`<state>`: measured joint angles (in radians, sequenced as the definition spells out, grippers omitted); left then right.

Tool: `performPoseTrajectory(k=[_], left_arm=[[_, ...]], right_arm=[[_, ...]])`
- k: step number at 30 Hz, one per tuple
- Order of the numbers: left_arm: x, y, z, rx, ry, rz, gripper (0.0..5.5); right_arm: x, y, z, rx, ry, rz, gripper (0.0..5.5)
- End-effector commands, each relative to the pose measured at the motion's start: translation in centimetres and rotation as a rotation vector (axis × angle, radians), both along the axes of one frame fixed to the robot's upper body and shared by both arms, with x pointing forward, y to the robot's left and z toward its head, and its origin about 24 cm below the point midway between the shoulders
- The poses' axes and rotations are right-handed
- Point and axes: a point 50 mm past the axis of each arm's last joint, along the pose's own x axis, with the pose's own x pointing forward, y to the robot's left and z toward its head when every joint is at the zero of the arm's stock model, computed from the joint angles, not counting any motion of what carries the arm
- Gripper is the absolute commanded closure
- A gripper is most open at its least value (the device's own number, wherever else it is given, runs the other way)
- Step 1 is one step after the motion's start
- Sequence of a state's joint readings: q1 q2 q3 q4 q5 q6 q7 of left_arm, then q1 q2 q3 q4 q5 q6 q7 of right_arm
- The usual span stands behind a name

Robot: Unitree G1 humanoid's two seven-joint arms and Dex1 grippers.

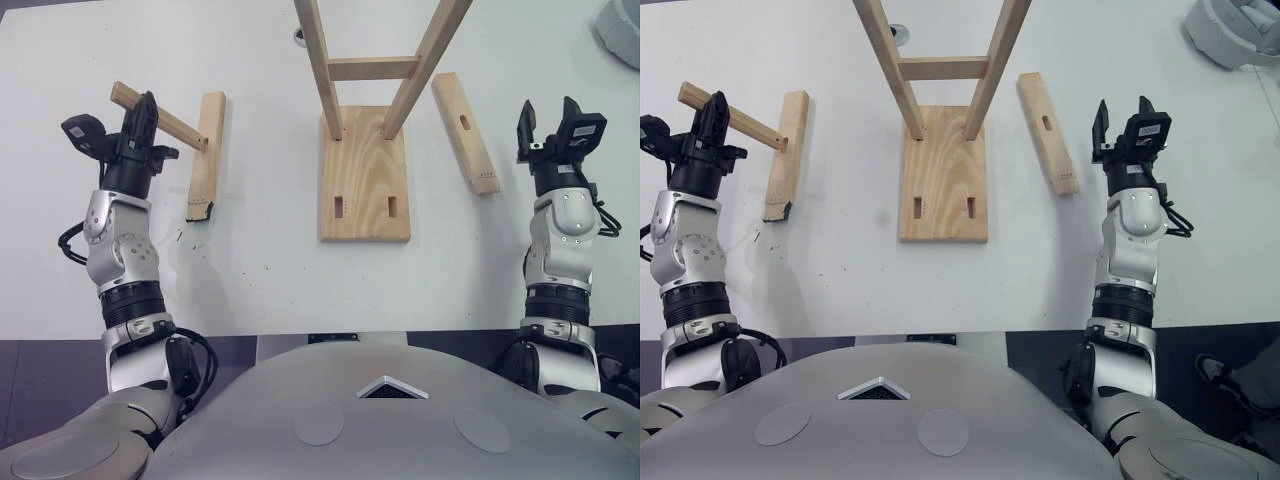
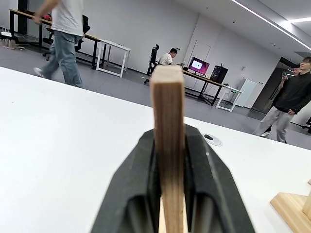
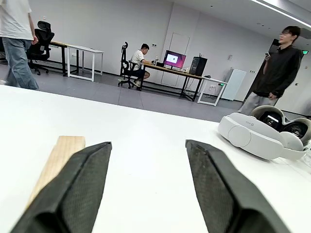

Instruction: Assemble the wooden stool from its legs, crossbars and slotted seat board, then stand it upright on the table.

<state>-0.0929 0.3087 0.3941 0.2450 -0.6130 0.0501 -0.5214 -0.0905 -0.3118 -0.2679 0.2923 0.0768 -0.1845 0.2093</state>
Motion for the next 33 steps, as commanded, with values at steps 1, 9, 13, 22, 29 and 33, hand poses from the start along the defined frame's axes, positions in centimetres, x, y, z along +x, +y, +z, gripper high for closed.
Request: performPoseTrajectory(k=[1, 9, 13, 22, 29, 33], left_arm=[[0.3, -0.1, -0.4, 0.011, 0.011, 0.014, 5.10], [0.6, -0.1, -0.8, -0.001, 0.013, 0.041, 5.10], [0.2, -0.4, -1.6, -0.009, 0.035, 0.049, 5.10], [-0.5, -0.2, -0.1, -0.002, -0.014, 0.066, 5.10], [-0.3, -1.1, 0.5, -0.021, -0.029, 0.060, 5.10], [-0.2, -1.1, -0.1, -0.026, -0.008, 0.065, 5.10]], right_arm=[[0.3, 0.0, 0.1, 0.000, -0.015, 0.004, 2.66], [0.6, 0.5, 0.2, -0.002, -0.015, 0.022, 2.66], [0.6, 0.6, 0.2, -0.006, -0.012, 0.027, 2.66], [0.7, 0.8, 0.1, -0.004, -0.008, 0.037, 2.66], [0.5, 0.9, -0.2, -0.006, -0.005, 0.036, 2.66], [0.3, 0.8, -0.2, -0.005, -0.006, 0.029, 2.66]])
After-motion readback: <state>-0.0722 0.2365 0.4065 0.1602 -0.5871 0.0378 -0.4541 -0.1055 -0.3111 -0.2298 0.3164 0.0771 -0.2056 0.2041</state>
